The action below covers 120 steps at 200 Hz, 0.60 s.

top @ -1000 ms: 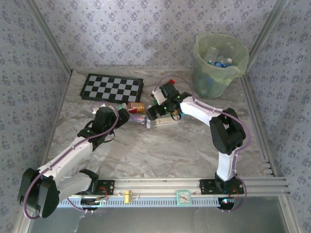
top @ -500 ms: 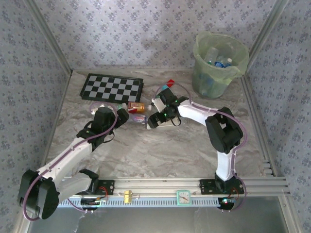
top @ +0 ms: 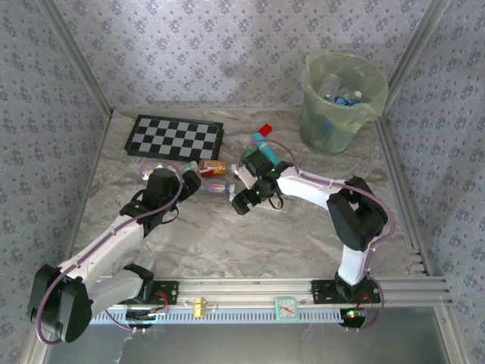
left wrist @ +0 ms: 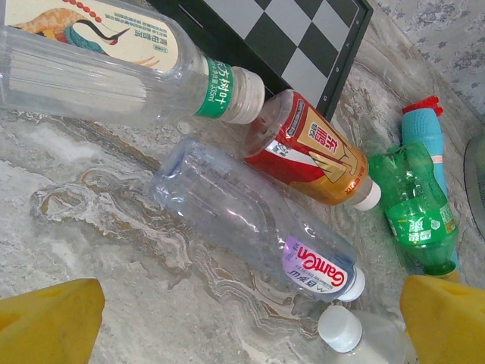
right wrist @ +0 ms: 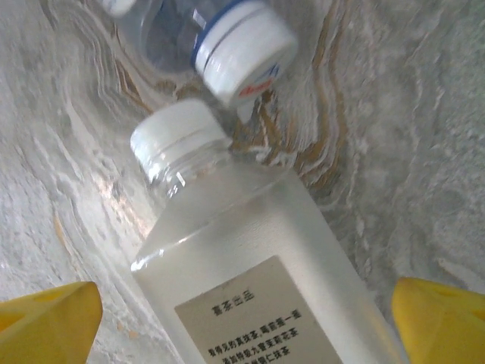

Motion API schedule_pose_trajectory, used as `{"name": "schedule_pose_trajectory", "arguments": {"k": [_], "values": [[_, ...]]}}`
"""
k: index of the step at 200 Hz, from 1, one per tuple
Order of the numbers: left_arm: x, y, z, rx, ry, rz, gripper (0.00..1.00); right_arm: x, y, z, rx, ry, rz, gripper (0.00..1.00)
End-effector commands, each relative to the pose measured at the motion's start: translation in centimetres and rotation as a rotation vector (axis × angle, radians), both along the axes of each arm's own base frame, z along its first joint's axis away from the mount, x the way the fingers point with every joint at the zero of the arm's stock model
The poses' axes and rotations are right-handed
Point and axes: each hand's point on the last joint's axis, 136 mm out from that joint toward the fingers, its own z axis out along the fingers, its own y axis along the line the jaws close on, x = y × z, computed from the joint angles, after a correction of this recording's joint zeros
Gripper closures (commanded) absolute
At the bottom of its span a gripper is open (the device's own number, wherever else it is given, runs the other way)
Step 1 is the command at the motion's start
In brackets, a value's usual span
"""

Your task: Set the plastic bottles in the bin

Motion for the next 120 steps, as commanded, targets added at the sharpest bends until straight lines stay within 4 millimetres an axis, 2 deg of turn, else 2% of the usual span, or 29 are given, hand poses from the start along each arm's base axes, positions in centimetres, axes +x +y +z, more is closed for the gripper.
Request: {"name": "schedule_pose_trajectory", "arguments": {"k": [1, 45, 81, 120], "values": [[0.3, -0.2, 0.3, -0.026, -0.012, 0.000, 0.00, -0.9, -1.4, 0.0, -0.105, -0.045, 0.013, 0.01], [0.4, -0.3, 0.3, -0.031, -0.010, -0.002, 0.00, -1.4, -1.2, -0.4, -0.160, -0.080, 0.028, 0.01], [0.4, -0.4, 0.4, -0.031, -0.012, -0.003, 0.00, -1.6, -1.4, -1.6, -0.217, -0.079, 0.048, 0.19], [0.4, -0.4, 0.4, -0.031, -0.013, -0.003, 0.00, -1.8, -1.5, -2.7, -0.281, -0.075, 0.075, 0.29]]}}
